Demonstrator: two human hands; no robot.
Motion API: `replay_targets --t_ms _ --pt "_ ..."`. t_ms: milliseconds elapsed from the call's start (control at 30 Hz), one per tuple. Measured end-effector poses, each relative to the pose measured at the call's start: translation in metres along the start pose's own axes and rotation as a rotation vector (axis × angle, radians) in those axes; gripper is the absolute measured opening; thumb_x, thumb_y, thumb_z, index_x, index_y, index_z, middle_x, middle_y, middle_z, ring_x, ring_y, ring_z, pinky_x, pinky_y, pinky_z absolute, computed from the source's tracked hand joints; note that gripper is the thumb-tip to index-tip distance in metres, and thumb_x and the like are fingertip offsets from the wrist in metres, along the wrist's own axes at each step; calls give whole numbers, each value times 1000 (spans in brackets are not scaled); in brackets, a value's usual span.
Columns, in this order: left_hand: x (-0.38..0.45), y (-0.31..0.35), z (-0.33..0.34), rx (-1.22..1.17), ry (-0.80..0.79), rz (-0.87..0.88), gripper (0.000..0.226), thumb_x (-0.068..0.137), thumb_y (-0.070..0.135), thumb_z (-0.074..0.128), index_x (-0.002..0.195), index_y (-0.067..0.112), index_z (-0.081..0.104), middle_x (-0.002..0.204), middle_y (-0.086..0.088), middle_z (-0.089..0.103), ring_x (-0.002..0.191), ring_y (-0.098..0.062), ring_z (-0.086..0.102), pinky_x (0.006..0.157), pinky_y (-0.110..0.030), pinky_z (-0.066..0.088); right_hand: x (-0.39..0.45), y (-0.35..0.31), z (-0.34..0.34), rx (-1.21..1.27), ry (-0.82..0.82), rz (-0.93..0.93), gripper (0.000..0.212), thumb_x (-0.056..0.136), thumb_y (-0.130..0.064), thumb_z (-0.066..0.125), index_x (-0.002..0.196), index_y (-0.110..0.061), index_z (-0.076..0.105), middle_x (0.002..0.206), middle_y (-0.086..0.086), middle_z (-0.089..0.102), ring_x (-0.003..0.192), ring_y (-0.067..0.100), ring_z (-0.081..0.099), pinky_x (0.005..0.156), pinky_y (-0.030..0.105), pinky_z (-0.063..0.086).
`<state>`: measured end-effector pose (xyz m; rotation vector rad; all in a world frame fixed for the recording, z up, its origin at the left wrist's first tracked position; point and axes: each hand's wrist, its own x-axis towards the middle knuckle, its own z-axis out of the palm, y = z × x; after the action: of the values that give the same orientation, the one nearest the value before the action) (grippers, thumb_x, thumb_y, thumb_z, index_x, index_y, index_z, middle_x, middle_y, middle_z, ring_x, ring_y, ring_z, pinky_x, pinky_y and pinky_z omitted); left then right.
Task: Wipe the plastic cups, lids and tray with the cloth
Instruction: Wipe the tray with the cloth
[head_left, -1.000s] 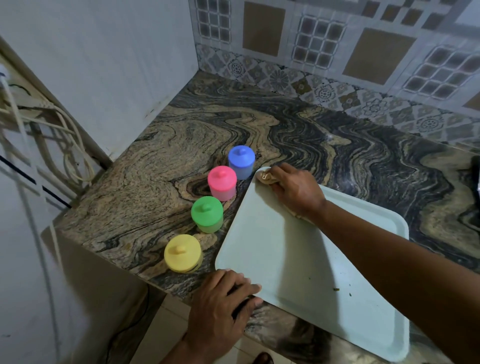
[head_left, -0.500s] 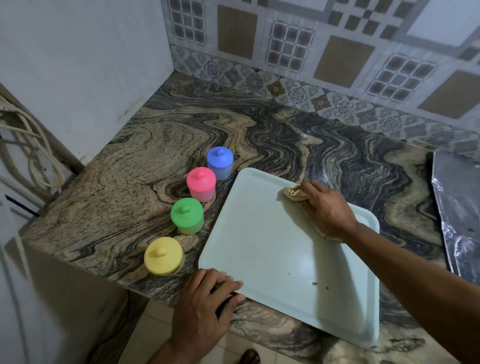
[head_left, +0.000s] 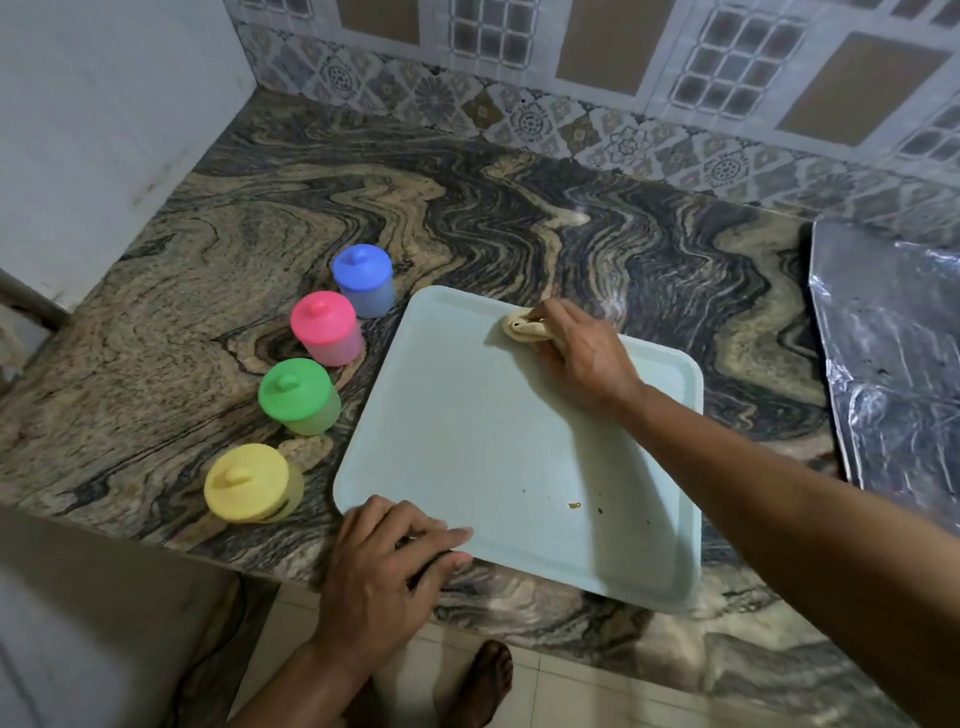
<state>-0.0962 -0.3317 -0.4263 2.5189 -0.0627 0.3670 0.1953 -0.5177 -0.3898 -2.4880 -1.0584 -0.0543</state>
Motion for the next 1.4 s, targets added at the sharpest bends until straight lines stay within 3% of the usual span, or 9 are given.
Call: replay_targets --t_ms 233,467,667,833,967,1033,1133,1267,1400 --pt "1 -2 2 -20 15 -57 22 89 44 80 100 26 79 93 10 69 88 -21 60 73 -44 50 -69 -44 17 152 -77 -43 25 94 -12 61 119 -13 62 113 3 68 93 30 68 73 43 55" --pt "0 5 -1 -4 12 -46 24 88 45 81 94 23 76 93 11 69 87 -22 60 73 -42 48 -132 -86 12 270 -232 -143 30 94 -28 74 121 -16 66 108 -2 67 84 24 68 64 34 52" --pt "-2 6 -1 -3 21 -53 26 88 47 81 95 23 76 91 10 69 86 -21 59 73 -43 48 -179 -61 -19 282 -323 -207 21 96 -10 66 117 -16 65 104 -3 65 81 20 65 65 35 53" --pt "-1 6 -4 -13 -3 -49 25 89 47 79 96 23 75 92 11 66 88 -19 57 73 -43 47 -201 -42 -29 126 -235 -167 23 93 -18 64 116 -17 65 101 -1 60 74 23 61 55 34 50" --pt "1 13 -5 -38 -20 -72 22 85 45 81 99 28 76 94 13 62 91 -17 57 76 -42 45 -195 -32 -42 193 142 84 24 95 -17 55 116 -11 66 101 2 64 76 26 64 56 40 55" --pt "3 24 1 -53 -77 -5 26 84 44 83 105 30 78 100 13 63 96 -17 58 80 -42 45 -190 -31 -48 181 177 107 24 95 -17 57 116 -11 66 101 3 64 76 27 64 56 41 54" --pt "12 47 19 -75 -184 122 32 84 49 82 111 32 78 106 13 65 99 -16 58 83 -40 45 -185 -41 -43 99 49 -7 25 95 -16 68 120 -13 65 105 3 62 75 25 63 57 30 48" --pt "19 58 35 -60 -188 171 24 88 51 80 103 33 80 93 12 62 86 -17 53 73 -36 46 -183 -51 -20 2 -188 -193 29 98 -39 56 118 -19 61 102 3 56 70 26 61 52 34 47" --pt "22 57 37 -104 -181 188 23 91 49 76 109 36 81 84 16 59 79 -12 48 65 -30 43 -174 -33 -13 -100 -184 -235 29 96 -35 48 115 -18 62 98 6 56 62 28 58 44 34 44"
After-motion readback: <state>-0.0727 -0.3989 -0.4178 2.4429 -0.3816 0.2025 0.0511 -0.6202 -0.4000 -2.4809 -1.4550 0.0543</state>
